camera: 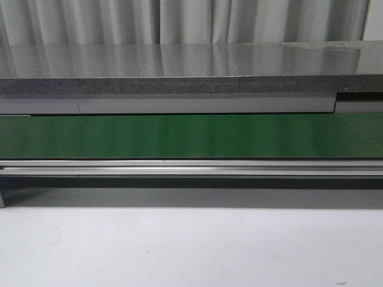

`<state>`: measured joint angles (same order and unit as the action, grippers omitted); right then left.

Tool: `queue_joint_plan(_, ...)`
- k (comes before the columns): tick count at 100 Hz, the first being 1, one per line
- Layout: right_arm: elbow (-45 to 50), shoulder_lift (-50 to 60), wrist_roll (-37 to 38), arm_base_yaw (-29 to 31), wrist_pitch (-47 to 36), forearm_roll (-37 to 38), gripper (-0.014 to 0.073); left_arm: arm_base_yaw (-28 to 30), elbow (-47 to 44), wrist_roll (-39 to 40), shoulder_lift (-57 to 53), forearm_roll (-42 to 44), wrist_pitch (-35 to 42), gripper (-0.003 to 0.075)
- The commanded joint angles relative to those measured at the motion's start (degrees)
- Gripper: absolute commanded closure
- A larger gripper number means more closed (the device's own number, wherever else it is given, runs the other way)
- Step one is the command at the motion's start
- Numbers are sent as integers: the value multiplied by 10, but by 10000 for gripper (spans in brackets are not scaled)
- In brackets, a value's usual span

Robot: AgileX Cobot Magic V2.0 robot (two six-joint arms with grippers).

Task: Move button from left to right
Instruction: 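Grasp the button with the right gripper and carry it to the green tray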

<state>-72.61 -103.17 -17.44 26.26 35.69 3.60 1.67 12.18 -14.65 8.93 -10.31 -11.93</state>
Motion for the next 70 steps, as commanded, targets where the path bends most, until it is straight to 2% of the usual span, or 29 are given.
queue_joint_plan(1, -19, 7, -7, 4, -27, -7, 389, -3, 17, 0, 7, -7, 51, 715)
queue_joint_plan(49, -19, -43, -7, 4, -24, -52, 384, -3, 17, 0, 7, -7, 51, 715)
queue_joint_plan(56, -19, -45, -7, 4, -23, -52, 346, -3, 17, 0, 7, -7, 51, 715)
queue_joint_plan(70, -20, -45, -7, 4, -29, -52, 205, -3, 17, 0, 7, -7, 51, 715)
